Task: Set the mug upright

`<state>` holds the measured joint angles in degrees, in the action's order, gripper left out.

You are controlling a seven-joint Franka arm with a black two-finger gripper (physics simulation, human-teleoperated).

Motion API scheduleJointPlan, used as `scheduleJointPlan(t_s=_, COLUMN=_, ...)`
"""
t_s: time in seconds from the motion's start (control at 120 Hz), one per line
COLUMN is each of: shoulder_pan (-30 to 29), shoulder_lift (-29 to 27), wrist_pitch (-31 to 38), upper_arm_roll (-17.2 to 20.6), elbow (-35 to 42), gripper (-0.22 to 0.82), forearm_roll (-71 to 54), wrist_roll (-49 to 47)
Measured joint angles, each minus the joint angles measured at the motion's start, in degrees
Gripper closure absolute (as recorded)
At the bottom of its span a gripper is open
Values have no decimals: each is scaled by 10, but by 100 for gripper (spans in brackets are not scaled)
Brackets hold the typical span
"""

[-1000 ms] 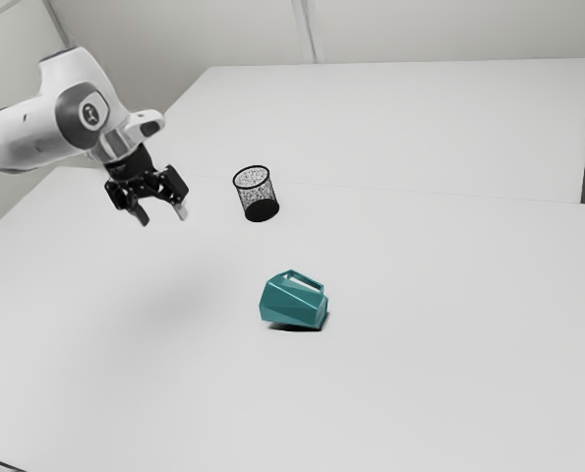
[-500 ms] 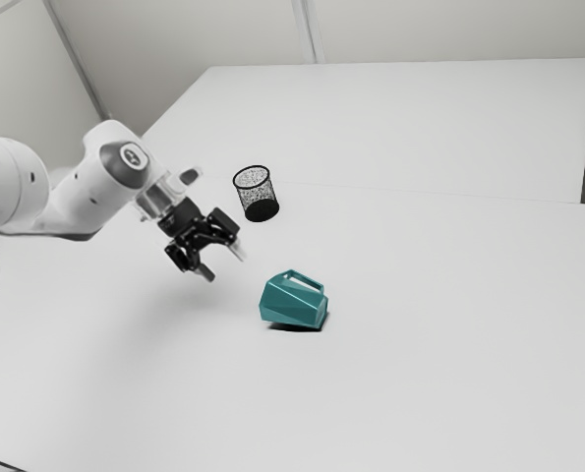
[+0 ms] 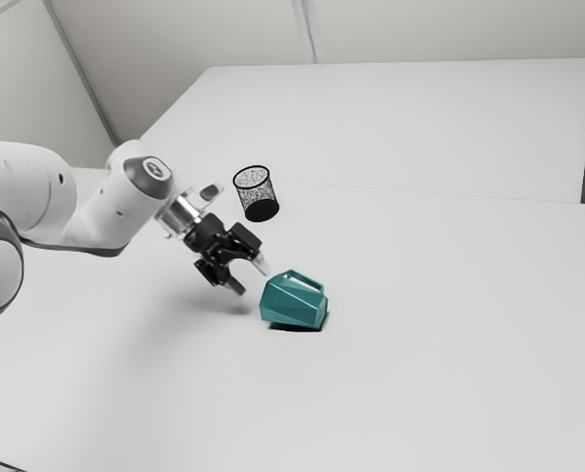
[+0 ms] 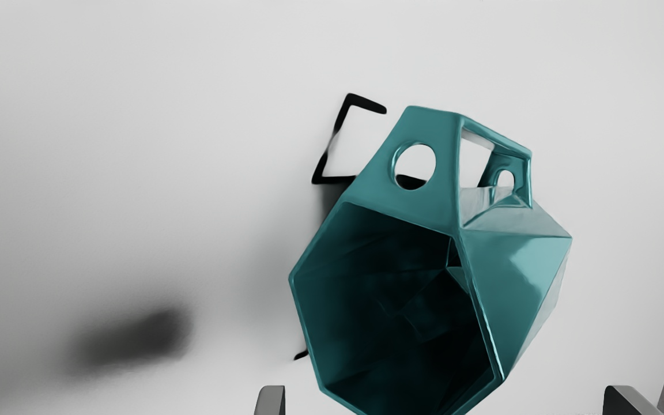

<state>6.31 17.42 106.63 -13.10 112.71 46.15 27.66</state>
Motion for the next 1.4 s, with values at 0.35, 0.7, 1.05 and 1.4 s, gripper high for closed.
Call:
scheduleJointPlan(t_s=0.35, shoulder_pan=31, shoulder_lift=49, wrist_pitch=-3, upper_arm_roll=0, elbow=-48, gripper=0, forearm_roll=35, wrist_roll=56)
scheduleJointPlan(t_s=0.7, shoulder_pan=43, shoulder_lift=48, wrist_pitch=-1, upper_arm_roll=1, elbow=-42, gripper=21, forearm_roll=55, wrist_roll=82)
scheduleJointPlan(t_s=1.05, shoulder_pan=43, shoulder_lift=38, wrist_pitch=3, upper_arm_roll=0, elbow=-35, gripper=63, forearm_roll=60, wrist_roll=89)
scheduleJointPlan(t_s=1.4, shoulder_pan=48, shoulder_lift=15, wrist_pitch=11, upper_arm_roll=1, elbow=-35, gripper=77, forearm_roll=67, wrist_roll=85)
